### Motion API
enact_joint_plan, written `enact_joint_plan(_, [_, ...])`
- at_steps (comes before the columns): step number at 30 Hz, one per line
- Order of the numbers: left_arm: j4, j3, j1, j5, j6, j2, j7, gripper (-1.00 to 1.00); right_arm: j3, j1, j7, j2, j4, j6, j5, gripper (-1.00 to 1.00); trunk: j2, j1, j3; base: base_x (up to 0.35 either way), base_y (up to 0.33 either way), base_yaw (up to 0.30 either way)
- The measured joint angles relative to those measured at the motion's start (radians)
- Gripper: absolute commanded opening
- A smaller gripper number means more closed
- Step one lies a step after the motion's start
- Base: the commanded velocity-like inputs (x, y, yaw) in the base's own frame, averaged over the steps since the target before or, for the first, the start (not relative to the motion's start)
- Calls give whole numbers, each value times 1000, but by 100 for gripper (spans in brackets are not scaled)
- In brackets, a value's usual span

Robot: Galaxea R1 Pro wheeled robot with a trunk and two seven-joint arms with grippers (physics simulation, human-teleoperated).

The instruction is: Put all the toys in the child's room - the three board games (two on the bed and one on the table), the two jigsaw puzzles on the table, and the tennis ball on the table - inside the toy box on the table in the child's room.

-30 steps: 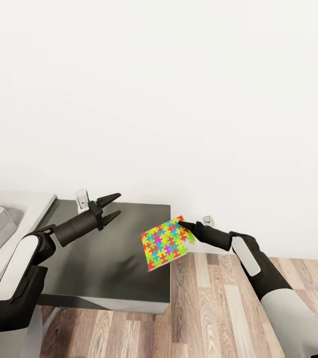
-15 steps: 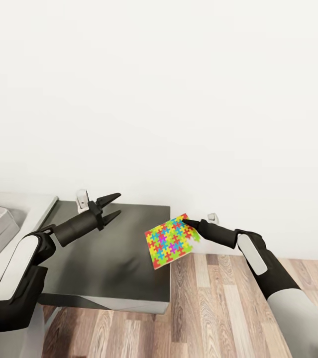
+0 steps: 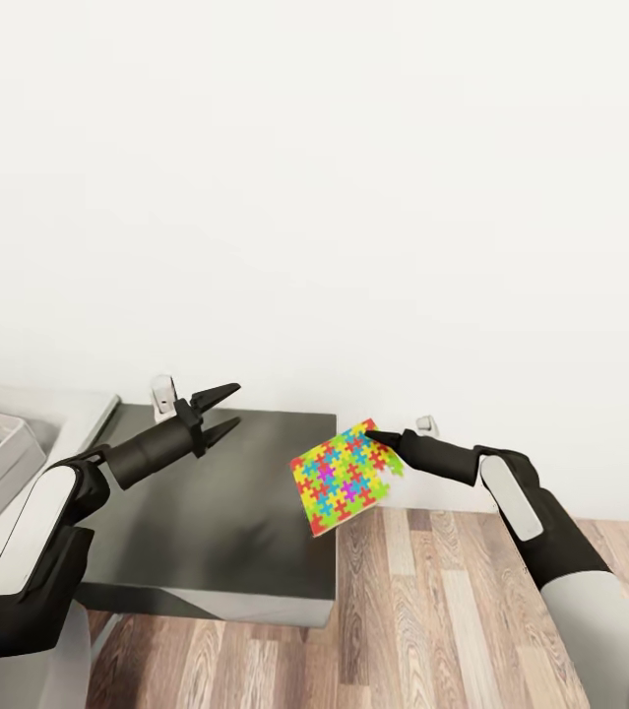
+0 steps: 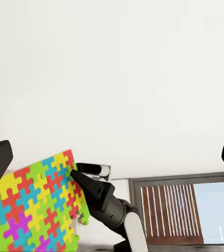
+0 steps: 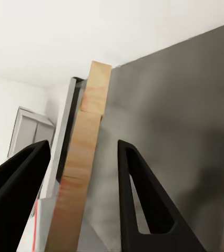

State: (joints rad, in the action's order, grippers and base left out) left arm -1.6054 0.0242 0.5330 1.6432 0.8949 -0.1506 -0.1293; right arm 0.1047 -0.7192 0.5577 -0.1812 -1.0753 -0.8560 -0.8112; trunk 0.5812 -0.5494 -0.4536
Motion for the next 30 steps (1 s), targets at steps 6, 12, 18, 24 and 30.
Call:
enact_joint_plan(6, [0,0,0,0,3,1,3,100,-1,5,0,-30,-33,-35,-3,-100,-42,23,28,0,0,0])
enact_joint_plan(12, [-1,0,0,0,6,1,7,100,-3,11,-1,-48,-67,-85,-5,-100,-84,46,57,0,0,0])
enact_joint_plan(18, [-1,1,-1,1,7,0,40,100,-4,13,-1,-52,-81,-99,-6,-100,-126,69,86,0,0,0])
enact_joint_plan(24, [-2,6,-2,5,10,-1,82,100,-4,14,-2,-54,-92,-106,-6,-100,-169,92,114,0,0,0])
enact_joint_plan(30, [-2,12,-11,9,14,-9,103,100,-18,16,-2,-57,-119,-133,-12,-100,-183,100,130,0,0,0])
